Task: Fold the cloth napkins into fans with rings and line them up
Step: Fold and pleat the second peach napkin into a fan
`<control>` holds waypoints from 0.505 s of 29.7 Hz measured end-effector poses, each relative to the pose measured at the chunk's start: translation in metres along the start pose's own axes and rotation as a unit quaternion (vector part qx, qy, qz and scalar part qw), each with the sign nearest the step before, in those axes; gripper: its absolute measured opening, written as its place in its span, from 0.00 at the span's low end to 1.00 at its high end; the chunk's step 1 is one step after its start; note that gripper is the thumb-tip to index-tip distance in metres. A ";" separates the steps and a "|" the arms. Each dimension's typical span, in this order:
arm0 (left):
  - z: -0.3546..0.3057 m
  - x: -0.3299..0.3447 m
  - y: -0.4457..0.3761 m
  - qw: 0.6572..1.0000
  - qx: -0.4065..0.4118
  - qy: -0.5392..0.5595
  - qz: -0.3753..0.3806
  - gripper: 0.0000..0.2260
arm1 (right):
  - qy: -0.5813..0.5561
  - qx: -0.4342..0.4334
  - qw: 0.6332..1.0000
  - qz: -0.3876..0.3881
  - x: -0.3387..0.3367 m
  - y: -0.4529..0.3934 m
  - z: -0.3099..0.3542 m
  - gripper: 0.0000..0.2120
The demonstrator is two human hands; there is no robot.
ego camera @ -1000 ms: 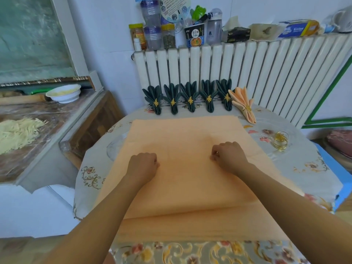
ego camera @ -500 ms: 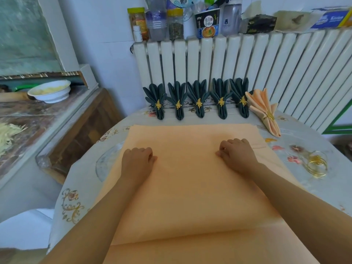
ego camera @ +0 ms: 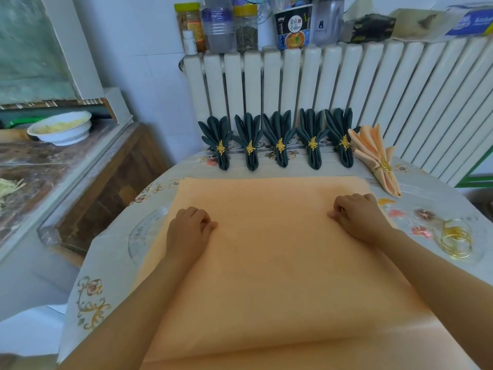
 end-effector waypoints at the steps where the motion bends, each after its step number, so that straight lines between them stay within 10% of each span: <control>1: 0.001 0.001 0.000 1.000 -0.010 0.003 0.002 0.07 | 0.000 0.000 1.000 -0.002 0.000 0.001 -0.001 0.10; 15: 0.002 0.002 -0.006 0.998 -0.047 -0.016 0.039 0.06 | -0.025 0.088 0.996 0.019 -0.004 0.010 -0.026 0.07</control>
Point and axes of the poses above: each hand's wrist, its own y-axis away from the middle knuckle, its own x-axis out of the palm, z = x × y, the point moved 8 cm from there along -y, towards the middle knuckle, and after that the axes turned 1 degree about -x, right-handed, at the moved point
